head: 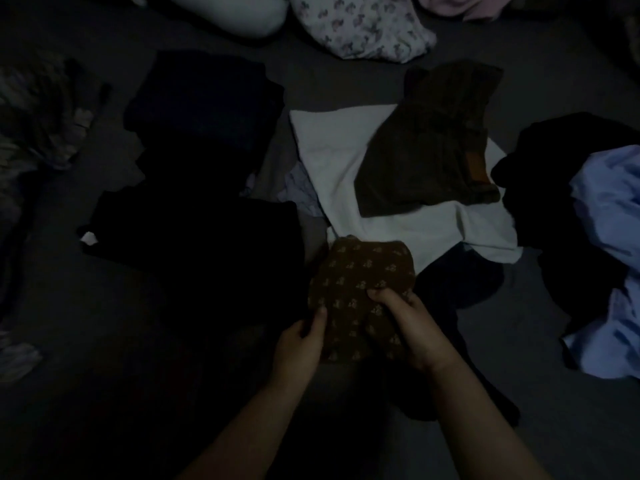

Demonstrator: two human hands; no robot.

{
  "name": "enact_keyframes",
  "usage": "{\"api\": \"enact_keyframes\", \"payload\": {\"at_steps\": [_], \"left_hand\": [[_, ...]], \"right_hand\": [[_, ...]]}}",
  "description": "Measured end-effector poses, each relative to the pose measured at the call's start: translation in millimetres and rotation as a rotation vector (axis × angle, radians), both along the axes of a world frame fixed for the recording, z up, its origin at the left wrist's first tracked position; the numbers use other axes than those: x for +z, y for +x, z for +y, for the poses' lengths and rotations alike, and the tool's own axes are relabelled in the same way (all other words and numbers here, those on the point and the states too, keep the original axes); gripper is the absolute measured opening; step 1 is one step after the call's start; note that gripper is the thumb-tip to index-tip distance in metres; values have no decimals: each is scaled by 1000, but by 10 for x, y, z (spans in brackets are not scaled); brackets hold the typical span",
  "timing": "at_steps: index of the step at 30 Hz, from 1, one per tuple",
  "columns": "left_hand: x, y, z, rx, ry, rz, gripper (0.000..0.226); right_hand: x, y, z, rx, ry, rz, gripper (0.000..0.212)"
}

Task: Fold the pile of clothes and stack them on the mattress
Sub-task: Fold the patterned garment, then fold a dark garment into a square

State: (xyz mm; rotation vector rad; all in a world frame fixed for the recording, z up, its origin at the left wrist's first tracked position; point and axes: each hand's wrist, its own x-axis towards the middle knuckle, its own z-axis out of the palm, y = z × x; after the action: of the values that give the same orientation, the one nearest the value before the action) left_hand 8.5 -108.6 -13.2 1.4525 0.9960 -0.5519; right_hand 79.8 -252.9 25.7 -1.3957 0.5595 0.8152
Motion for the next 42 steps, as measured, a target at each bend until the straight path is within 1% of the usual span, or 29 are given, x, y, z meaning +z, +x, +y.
{"api": "enact_keyframes", "payload": {"at_steps": [1,2,3,4,5,6,7,8,10,11,13,15,18,20,22,24,25,26,27,29,30,31,33,34,35,37,38,40,42], "left_hand": [[112,31,149,46,-84,-30,70],[235,73,296,86,-197,-62,79],[325,114,461,120,-302,-94,75],[438,170,631,142,-372,-122,58],[518,237,793,178,-400,-145,37],[586,317,963,203,-398,-157,24],[602,383,1139,203,-377,-177,22],[582,448,1316,183,-340,-196,31],[447,553,1595,146,-230,-210,65],[352,572,1704,119,-164,-201,73],[157,521,1847,57,-93,-146,75],[-82,428,1925,24,-124,-105,80],[-271,244,1902,-28,0,-175,58],[-364,155,1838,-13,182,-255,56],[-360,91,1743,-21,437,-297,63],[-309,91,1656,-237,856,-371,67],[-318,121,1614,-402,1036,-476,61],[-330,164,1558,-574,1102,-576,56],[-363,218,1502,-764,1060,-615,56],[-449,287,1420,-1044,877,-454,70],[-507,303,1401,-1106,807,-333,73],[-564,329,1382,-1124,799,-270,72],[-590,398,1347,-1128,820,-216,62],[-569,409,1324,-1127,833,-198,59],[-528,421,1295,-1129,855,-180,59],[-510,374,1213,-1140,926,-139,60],[-524,317,1154,-1109,987,-159,59],[-503,213,982,-990,1085,-313,58],[-472,131,753,-971,1107,-473,56]], "right_hand": [[70,27,97,8,44,9,12],[147,56,225,16,90,20,12],[200,92,355,33,141,25,18],[248,137,497,49,181,31,28],[274,194,645,62,219,37,37],[299,254,801,63,255,48,40],[276,326,942,56,291,51,37],[248,399,1076,39,318,53,30],[74,507,1324,14,317,56,17],[-93,523,1415,37,268,64,21],[-454,465,1540,95,88,82,52],[-716,340,1560,105,-94,37,74],[-846,189,1518,26,-205,-109,76],[-872,101,1509,10,-250,-233,73],[-864,3,1531,21,-262,-305,72],[-847,-23,1542,51,-257,-313,62],[-833,2,1519,96,-270,-307,53],[-835,33,1459,171,-310,-312,43],[-840,63,1367,248,-374,-353,34],[-807,102,1073,303,-581,-556,25],[-764,118,870,293,-699,-677,23],[-740,122,635,300,-846,-802,23],[-726,100,122,365,-1160,-885,31],[-754,68,-130,405,-1218,-810,35],[-797,23,-350,425,-1209,-701,40],[-924,-101,-702,505,-1127,-503,48],[-963,-181,-818,531,-1088,-468,47],[-1022,-344,-997,463,-1111,-440,54],[-976,-509,-1084,313,-1125,-269,65]]}}
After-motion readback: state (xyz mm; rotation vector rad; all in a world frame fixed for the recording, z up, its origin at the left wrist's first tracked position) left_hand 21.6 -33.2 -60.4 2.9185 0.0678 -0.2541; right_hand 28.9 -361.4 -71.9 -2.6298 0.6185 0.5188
